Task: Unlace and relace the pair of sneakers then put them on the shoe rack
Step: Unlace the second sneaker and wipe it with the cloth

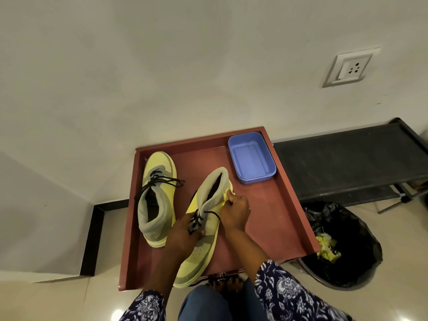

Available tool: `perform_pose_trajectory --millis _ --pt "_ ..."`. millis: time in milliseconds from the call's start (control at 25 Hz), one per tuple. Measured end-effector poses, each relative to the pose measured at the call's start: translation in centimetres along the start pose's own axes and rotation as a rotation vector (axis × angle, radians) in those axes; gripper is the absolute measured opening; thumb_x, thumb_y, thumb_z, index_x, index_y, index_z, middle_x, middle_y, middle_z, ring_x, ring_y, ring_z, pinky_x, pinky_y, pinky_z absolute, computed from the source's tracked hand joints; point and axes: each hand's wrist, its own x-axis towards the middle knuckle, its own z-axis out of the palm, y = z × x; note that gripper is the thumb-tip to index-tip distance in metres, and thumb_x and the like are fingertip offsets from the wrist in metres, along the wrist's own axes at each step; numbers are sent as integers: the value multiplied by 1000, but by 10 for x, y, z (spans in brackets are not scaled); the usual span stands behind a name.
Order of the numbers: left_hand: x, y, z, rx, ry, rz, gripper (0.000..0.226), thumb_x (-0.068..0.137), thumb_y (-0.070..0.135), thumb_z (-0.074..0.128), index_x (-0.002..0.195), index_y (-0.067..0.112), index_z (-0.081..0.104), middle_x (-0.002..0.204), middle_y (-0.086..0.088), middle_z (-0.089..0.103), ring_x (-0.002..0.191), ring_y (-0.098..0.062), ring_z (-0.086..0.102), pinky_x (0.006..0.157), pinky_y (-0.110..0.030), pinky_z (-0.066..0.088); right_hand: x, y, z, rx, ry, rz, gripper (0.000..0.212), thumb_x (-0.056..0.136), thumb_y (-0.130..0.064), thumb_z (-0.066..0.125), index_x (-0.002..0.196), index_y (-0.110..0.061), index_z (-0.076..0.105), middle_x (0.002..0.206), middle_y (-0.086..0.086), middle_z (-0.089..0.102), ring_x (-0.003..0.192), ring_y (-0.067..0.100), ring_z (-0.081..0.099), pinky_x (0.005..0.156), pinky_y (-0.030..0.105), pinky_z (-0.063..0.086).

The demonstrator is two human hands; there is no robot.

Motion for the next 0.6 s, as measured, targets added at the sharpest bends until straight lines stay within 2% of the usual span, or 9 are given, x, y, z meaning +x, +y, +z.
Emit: perform_pose_trajectory --millis 120,280,400,480,600 --pt "1 0 0 -6 3 -3 59 68 38 62 125 22 52 110 -4 62 102 -22 58 88 -38 48 19 -5 1 -67 -4 -24 34 91 0 45 119 -9 63 112 18 62 106 36 56 89 34 42" --pt "3 -4 2 8 3 10 50 79 21 68 126 19 51 111 -6 61 103 -23 56 86 -34 45 44 -19 -7 -144 -82 -71 37 85 6 43 110 -5 68 116 15 66 112 33 56 91 29 42" --pt "4 -4 3 12 7 19 52 78 23 69 126 19 51 111 -6 61 103 -24 56 87 -36 47 56 -24 -10 -181 -138 -86 38 85 7 44 115 -4 65 122 13 63 118 30 54 96 28 43" --pt "3 -4 2 1 5 11 56 73 31 67 126 20 51 111 -6 62 102 -24 57 87 -38 48 55 -21 -9 -184 -135 -111 36 85 6 44 111 -3 67 116 14 66 113 30 57 91 28 44" --pt "4 -5 3 -5 7 5 52 77 24 70 126 20 51 112 -5 62 102 -22 57 85 -32 46 41 -8 -5 -143 -78 -126 34 85 5 44 104 -4 70 94 12 69 95 28 61 77 26 41"
